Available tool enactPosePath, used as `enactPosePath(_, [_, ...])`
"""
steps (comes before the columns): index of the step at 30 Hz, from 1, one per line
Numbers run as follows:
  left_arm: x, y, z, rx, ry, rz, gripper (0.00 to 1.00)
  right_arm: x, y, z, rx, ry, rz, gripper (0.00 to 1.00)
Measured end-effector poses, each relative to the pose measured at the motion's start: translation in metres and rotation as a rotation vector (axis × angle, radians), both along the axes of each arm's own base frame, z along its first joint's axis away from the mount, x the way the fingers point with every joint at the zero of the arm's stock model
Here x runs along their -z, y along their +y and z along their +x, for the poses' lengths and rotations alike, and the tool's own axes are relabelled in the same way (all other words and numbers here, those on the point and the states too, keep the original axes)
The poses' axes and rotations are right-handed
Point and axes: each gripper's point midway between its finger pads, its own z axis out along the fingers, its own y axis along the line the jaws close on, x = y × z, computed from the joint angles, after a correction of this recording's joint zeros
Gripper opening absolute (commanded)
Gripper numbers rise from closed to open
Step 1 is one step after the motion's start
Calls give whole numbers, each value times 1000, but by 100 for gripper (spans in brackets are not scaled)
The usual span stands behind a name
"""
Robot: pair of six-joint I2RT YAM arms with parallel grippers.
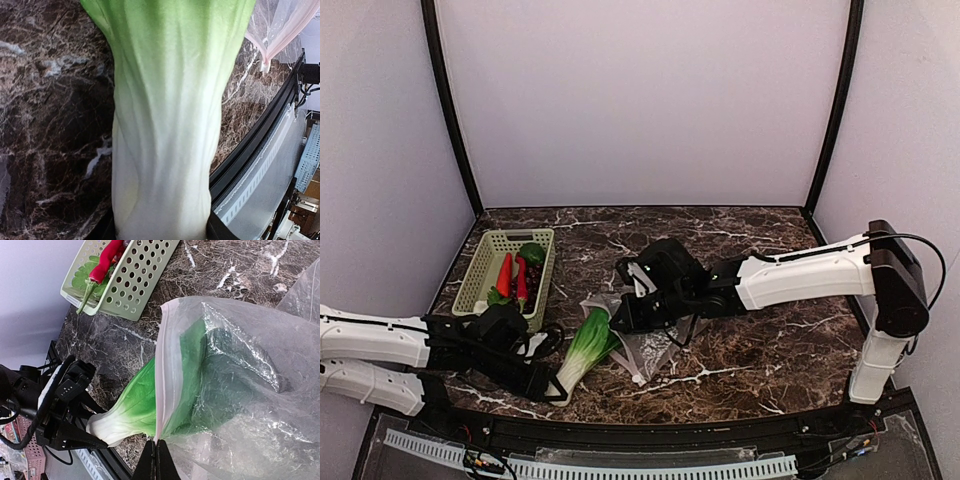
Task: Place the food in the zip-top bag and seal the zipper
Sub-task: Place the fake vegetable in the zipper food storage bag.
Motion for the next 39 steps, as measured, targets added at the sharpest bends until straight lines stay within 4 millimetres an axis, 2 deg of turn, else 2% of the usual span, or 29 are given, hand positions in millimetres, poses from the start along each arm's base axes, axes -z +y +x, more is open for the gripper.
enactPosePath(4, [-4, 0, 2, -5, -17, -9, 31, -1, 1, -2, -19, -5, 6, 0])
enactPosePath(10, [-11, -2, 5, -5, -34, -12, 25, -2, 3, -5, -51, -14, 12, 0])
enactPosePath(21, [-43, -20, 19, 32, -91, -47, 24, -17, 19, -25, -154, -57, 44, 0])
enactPosePath(39, [-54, -33, 19, 187, -87, 17, 24, -20, 24, -43, -256, -106, 43, 0])
